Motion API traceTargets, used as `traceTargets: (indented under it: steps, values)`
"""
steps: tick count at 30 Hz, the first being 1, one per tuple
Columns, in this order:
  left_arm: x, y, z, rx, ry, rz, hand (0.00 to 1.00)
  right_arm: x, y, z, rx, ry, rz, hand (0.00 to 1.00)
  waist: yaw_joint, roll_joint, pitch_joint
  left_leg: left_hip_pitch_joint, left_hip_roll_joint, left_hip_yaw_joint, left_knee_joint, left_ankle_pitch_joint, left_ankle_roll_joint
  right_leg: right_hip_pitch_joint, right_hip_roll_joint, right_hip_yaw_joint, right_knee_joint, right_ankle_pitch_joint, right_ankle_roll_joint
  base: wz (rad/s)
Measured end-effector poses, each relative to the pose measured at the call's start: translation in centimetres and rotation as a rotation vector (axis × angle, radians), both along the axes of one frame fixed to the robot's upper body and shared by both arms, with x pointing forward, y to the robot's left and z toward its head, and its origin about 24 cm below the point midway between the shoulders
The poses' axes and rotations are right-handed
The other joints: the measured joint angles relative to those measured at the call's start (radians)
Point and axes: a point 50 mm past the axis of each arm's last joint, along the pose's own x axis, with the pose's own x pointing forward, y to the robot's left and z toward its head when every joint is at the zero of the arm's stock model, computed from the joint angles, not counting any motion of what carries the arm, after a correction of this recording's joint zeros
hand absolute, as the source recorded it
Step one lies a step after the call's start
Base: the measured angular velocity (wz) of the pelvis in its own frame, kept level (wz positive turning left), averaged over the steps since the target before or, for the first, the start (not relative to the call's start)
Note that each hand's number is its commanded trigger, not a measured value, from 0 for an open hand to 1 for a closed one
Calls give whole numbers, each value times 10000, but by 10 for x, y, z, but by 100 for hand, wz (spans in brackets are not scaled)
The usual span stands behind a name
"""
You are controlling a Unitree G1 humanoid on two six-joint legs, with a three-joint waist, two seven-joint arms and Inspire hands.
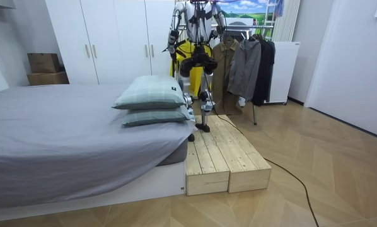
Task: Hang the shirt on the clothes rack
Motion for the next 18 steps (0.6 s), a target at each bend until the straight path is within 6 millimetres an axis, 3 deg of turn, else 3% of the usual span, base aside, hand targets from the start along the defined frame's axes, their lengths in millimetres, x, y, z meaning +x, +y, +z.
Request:
traceTargets:
  steps: [7, 11, 18]
  values:
    - [1, 3, 2, -158, -83, 225, 0, -33, -10, -21, 50, 143, -271, 0, -76, 138, -25, 55, 7, 390, -1, 0, 0, -77, 80, 308, -59, -8, 9, -13]
    - [0, 7, 2, -26, -128, 546, 0, -51, -17, -37, -28, 546, -743, 0, -103, 158, -35, 24, -2, 385, 155, -1, 0, -2, 104, 560, -10, -6, 6, -17]
    - [-1, 16, -1, 103, -183, 1388, 0, -84, -29, -66, 429, 1244, -1760, 0, -348, 221, -34, 176, 17, 627, 48, 0, 1, 39, 139, 551, -15, -11, 4, -1]
